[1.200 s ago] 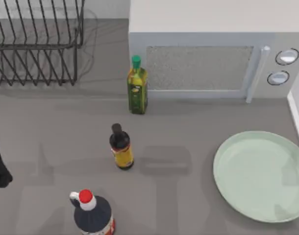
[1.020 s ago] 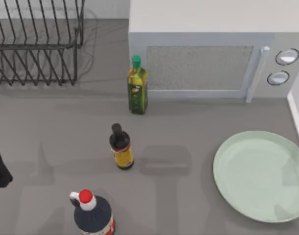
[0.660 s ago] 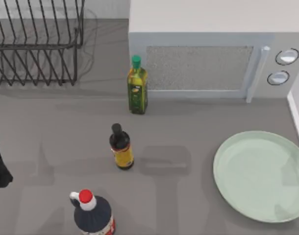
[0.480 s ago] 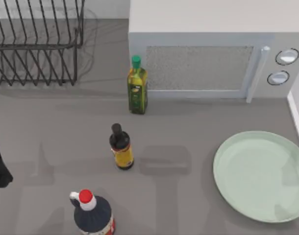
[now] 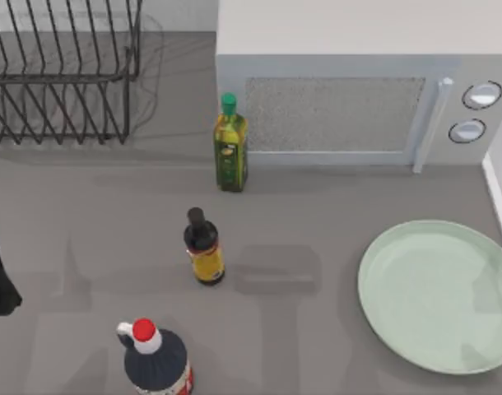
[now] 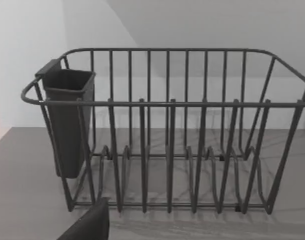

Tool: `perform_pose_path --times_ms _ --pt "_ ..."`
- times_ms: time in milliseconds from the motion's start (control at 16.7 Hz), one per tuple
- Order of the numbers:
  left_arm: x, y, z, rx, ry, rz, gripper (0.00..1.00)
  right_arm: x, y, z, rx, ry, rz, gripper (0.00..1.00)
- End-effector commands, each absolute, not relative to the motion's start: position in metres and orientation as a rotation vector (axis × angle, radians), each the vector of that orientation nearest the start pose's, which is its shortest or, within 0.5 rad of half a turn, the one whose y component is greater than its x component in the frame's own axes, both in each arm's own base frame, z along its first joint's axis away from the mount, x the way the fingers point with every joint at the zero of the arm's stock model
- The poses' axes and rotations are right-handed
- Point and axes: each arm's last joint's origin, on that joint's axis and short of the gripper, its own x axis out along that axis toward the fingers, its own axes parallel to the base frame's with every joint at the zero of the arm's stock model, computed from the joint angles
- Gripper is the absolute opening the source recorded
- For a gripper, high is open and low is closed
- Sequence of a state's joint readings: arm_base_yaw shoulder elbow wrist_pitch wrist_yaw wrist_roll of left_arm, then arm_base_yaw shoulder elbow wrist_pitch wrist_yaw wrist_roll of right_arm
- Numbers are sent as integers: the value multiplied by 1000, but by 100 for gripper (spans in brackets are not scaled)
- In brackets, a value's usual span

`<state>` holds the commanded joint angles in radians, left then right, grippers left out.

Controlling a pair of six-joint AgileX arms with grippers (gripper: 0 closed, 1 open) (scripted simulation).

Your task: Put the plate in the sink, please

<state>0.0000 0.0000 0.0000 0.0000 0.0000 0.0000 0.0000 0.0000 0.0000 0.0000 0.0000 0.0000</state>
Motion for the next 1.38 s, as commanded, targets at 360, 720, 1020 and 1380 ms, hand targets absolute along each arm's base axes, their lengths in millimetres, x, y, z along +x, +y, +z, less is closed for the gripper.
perform_pose_path --times_ms 360,720,1020,1380 --pt "106 -1 160 0 0 0 100 106 0 165 13 25 13 100" --pt "106 -1 160 0 0 0 100 122 16 210 118 315 115 100" --pt "106 -1 160 0 0 0 100 171 52 246 182 737 175 100" --pt "106 -1 160 0 0 0 100 244 131 238 134 1244 123 100"
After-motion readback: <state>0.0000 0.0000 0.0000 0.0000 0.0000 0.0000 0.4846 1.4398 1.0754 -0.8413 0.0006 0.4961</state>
